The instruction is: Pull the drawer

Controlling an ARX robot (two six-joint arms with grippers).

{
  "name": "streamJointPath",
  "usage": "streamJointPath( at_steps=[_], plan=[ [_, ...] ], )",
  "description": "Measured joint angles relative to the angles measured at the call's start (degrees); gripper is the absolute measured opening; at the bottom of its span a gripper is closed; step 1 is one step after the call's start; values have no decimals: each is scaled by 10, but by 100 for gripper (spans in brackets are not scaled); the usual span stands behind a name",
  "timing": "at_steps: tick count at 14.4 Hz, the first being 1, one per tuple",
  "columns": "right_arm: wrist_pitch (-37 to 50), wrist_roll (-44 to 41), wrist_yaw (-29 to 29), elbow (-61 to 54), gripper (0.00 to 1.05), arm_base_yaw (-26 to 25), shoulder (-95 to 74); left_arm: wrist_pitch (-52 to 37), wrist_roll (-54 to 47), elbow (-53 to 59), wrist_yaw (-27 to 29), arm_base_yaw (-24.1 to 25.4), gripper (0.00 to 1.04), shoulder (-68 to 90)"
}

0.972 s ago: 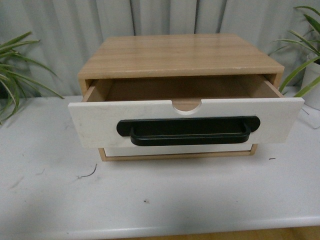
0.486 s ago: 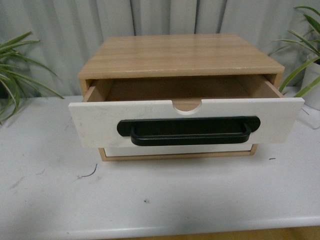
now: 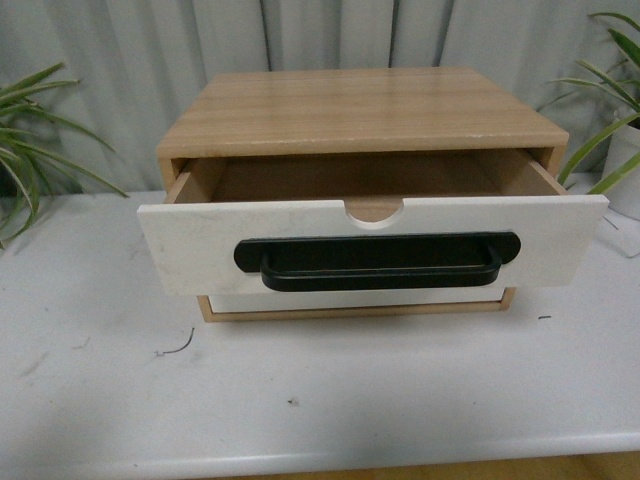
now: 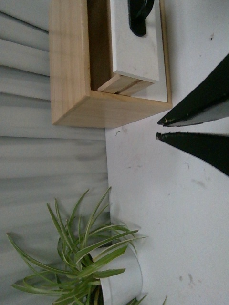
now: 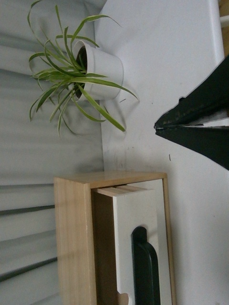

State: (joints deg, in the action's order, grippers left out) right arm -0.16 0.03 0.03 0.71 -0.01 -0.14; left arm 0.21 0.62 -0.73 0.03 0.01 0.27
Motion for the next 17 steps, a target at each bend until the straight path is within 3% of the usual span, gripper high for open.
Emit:
streamJointPath(
  at_steps=[4,6,17],
  plan=[
    [0,0,0,0,62,0,0,0,0,0,0,0,65,0],
    [0,0,0,0,96,0,0,0,0,0,0,0,99,0],
    [0,0,0,0,98,0,0,0,0,0,0,0,98,0]
  ],
)
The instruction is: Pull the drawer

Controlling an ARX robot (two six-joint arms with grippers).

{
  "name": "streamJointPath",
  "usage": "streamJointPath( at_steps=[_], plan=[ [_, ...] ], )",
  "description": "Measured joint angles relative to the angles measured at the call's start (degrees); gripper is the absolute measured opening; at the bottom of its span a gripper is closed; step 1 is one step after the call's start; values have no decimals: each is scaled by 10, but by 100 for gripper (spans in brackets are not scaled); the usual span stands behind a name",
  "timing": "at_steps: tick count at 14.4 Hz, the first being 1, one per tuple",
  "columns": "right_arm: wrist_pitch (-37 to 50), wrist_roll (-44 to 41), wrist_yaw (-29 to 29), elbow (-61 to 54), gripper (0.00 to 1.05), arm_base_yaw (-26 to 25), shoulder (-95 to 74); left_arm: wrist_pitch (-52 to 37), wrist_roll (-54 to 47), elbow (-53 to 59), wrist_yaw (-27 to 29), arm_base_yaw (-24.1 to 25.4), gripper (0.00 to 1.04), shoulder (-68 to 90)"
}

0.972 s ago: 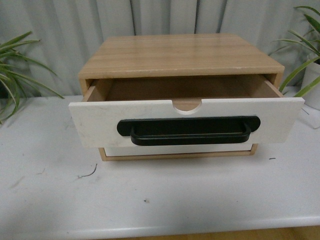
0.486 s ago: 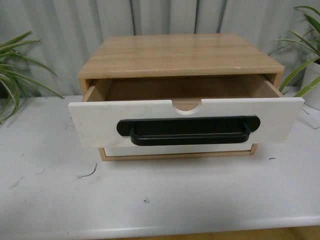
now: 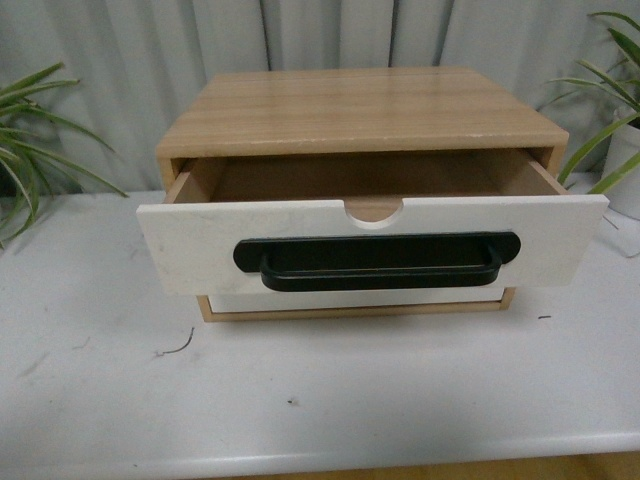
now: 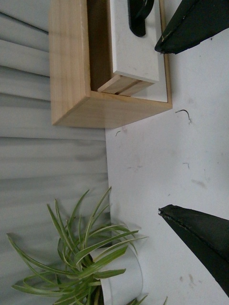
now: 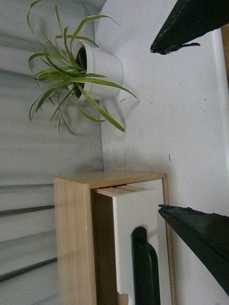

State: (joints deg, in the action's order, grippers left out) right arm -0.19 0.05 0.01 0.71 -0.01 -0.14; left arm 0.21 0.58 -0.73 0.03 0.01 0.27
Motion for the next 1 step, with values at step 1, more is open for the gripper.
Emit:
streamJointPath(
  at_steps=[1],
  plan=[
    [0,0,0,0,98,0,0,0,0,0,0,0,98,0]
  ],
)
